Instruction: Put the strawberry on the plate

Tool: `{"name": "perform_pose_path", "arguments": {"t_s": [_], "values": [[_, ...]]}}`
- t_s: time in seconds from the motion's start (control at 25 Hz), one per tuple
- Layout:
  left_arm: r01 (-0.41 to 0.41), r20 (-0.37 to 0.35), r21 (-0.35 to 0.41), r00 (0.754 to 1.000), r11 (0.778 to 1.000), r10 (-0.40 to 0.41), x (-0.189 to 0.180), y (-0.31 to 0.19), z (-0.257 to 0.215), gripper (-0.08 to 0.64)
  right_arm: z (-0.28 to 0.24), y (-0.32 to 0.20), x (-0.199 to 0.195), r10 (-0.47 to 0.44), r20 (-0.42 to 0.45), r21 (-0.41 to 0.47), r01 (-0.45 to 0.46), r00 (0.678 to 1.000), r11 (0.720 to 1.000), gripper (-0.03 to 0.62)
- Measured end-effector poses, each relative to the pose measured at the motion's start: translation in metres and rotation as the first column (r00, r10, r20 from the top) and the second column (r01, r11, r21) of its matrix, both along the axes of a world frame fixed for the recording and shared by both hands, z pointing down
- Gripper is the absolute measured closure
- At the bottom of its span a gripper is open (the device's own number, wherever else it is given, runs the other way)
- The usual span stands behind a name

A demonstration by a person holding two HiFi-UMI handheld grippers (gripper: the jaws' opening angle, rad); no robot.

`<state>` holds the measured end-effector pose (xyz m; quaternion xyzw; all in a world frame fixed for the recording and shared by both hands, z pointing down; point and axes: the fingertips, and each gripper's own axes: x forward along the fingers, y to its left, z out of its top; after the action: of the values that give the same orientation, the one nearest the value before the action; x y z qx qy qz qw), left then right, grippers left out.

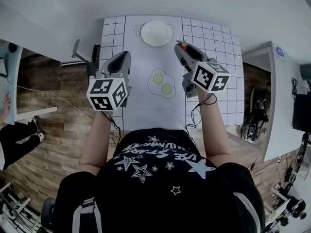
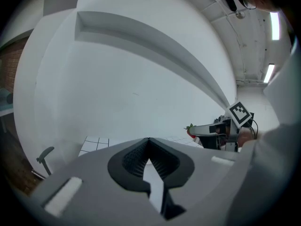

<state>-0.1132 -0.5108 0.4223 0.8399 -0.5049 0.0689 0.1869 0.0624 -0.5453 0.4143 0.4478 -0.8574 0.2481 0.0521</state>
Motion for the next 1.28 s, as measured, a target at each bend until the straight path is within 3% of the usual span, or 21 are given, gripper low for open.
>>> {"name": "perform_pose_path", "arguments": {"t_s": [0.16, 0.64, 1.04, 1.28], "values": [[0.003, -0.014, -0.035, 1.000, 0.999, -0.004, 0.007, -0.024, 0.011, 0.551, 0.022, -0.027, -0.008, -0.024, -0.015, -0.040, 0.023, 1.000, 0.999, 0.436], [0.014, 0.043, -0.120, 0.999, 0.993, -0.009, 0.012, -0.065, 0.055, 0.551, 0.092, -0.079, -0.033, -0.097, -0.052, -0.160, 0.088, 0.994, 0.983, 0.436], [0.024, 0.087, -0.158, 0.996, 0.987, -0.010, 0.014, -0.082, 0.084, 0.551, 0.132, -0.112, -0.064, -0.205, -0.119, -0.217, 0.176, 0.972, 0.960, 0.436], [0.040, 0.084, -0.173, 0.996, 0.984, -0.026, 0.008, -0.086, 0.092, 0.551, 0.146, -0.121, -0.069, -0.208, -0.167, -0.225, 0.168, 0.964, 0.960, 0.436]]}}
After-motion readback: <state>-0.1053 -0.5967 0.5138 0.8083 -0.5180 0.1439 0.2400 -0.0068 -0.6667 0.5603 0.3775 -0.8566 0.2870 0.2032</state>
